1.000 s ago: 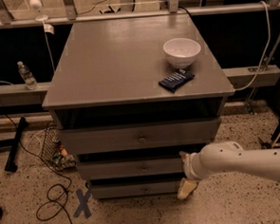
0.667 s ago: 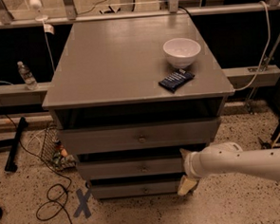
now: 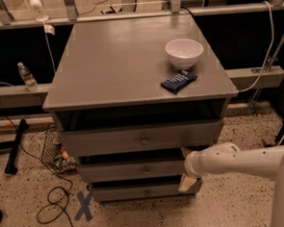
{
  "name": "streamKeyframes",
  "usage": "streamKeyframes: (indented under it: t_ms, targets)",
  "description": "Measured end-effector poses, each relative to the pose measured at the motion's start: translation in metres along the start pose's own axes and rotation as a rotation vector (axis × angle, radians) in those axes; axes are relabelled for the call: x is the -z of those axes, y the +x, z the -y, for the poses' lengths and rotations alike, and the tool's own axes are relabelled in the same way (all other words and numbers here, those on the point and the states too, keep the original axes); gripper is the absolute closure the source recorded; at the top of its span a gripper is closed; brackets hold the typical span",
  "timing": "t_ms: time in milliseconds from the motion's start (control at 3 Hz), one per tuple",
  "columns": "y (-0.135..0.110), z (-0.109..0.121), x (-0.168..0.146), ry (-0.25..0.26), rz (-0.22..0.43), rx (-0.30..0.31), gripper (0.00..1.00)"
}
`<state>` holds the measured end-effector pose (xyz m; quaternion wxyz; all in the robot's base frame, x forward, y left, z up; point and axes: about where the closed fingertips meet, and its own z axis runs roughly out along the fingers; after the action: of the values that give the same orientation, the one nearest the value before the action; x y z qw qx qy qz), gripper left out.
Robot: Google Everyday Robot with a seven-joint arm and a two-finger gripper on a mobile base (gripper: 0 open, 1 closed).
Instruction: Open middle drawer
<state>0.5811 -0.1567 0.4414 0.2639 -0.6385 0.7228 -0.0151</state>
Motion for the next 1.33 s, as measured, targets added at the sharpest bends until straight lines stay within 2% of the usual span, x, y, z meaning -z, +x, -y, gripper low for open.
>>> streamKeyframes:
  t_ms: [333,1000,1333]
  targets:
    - [-0.001,0.006,-0.014,-0.006,-0.003,0.010,0.00]
    - [-0.006,0.015,-0.055,-0.058,0.022,0.009,0.03]
    - [-0.008,0.016,-0.065,-0.075,0.028,0.012,0.26]
